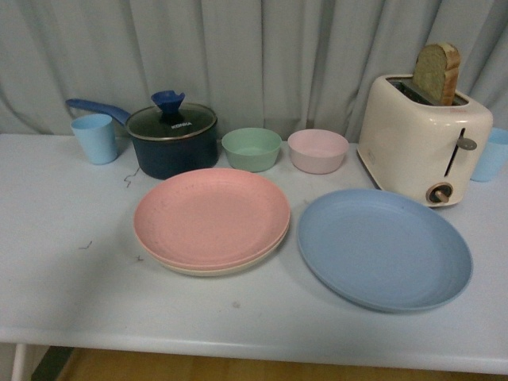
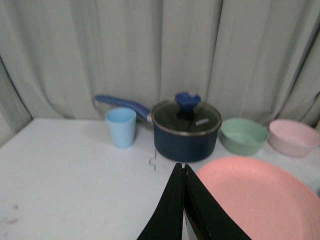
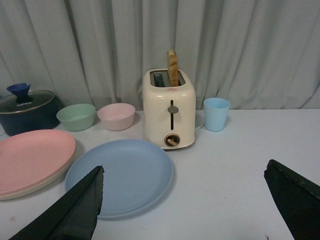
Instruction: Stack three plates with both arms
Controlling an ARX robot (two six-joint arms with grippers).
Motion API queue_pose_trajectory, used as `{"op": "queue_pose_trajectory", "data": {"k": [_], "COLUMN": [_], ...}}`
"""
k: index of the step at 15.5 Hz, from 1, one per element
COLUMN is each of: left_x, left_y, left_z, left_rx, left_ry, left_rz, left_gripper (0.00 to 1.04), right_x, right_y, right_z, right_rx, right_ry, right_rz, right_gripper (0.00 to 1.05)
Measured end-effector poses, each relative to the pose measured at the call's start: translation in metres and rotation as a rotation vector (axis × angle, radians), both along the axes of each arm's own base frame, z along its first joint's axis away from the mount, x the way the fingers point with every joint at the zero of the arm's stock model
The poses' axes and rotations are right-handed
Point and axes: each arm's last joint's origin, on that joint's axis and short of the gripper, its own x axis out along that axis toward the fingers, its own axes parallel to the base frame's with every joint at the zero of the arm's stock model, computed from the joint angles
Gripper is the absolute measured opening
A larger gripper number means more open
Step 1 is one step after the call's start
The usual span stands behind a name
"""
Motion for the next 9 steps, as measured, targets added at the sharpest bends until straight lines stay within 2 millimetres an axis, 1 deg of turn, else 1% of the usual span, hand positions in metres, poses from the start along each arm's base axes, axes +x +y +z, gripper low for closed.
{"op": "queue_pose_trajectory", "data": {"k": [1,2,3,5,7,9], "left_x": [-0.006,-0.016,-0.024,-0.039,-0.051,-0.063], "left_y": [0.001,0.008,0.011,0.012,0.012,0.012], "left_z": [-0.004,-0.013,-0.014,-0.007,-0.010,-0.009], "left_rx": [0.001,0.003,0.002,0.003,0.003,0.002], "left_ry": [0.007,0.056,0.064,0.025,0.045,0.039], "left_rz": [0.002,-0.019,-0.007,-0.002,-0.003,-0.005], "left_gripper": [0.02,0.02,0.02,0.02,0.02,0.02], "right_x": [0.000,0.000,0.000,0.000,0.000,0.000], "right_y": [0.000,0.000,0.000,0.000,0.000,0.000], "right_z": [0.000,0.000,0.000,0.000,0.000,0.000], "right_rx": [0.000,0.000,0.000,0.000,0.000,0.000], "right_ry": [0.000,0.000,0.000,0.000,0.000,0.000], "right_rz": [0.000,0.000,0.000,0.000,0.000,0.000], "right_gripper": [0.98,0.98,0.98,0.98,0.98,0.98]}}
